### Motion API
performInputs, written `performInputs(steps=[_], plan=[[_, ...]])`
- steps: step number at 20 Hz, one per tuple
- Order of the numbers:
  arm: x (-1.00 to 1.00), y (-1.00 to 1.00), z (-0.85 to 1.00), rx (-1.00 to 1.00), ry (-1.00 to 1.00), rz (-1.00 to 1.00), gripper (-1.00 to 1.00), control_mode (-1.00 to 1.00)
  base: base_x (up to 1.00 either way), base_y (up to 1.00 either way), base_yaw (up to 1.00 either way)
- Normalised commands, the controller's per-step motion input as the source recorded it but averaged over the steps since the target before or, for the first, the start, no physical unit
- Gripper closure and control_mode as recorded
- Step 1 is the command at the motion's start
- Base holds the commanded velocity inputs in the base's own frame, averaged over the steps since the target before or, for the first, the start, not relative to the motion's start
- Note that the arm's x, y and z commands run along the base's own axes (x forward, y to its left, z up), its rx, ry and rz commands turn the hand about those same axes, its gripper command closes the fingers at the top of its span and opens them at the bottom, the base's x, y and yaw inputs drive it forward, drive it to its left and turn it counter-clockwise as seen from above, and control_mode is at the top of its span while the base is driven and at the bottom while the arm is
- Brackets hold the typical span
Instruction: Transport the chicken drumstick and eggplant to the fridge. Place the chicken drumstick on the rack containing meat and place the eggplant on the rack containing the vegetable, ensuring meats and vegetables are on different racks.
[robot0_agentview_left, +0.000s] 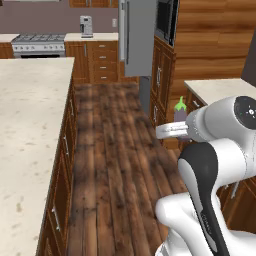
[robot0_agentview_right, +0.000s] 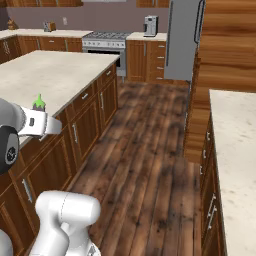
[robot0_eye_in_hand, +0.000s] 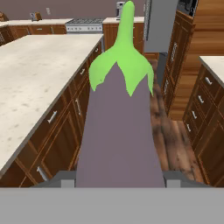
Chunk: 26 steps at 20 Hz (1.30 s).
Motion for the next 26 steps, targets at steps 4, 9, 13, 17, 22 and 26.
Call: performInputs(steps=[4,9,13,17,22,26], plan=[[0.00,0.00,0.00,0.00,0.00,0.00,1.00,1.00,1.00,0.00,-0.15],[0.00,0.00,0.00,0.00,0.00,0.00,1.00,1.00,1.00,0.00,-0.08],[0.00,0.00,0.00,0.00,0.00,0.00,1.00,1.00,1.00,0.04,-0.06],[0.00,0.00,0.00,0.00,0.00,0.00,1.00,1.00,1.00,0.06,-0.06],[0.00,0.00,0.00,0.00,0.00,0.00,1.00,1.00,1.00,0.36,-0.09],[0.00,0.00,0.00,0.00,0.00,0.00,1.00,1.00,1.00,0.63,-0.11]])
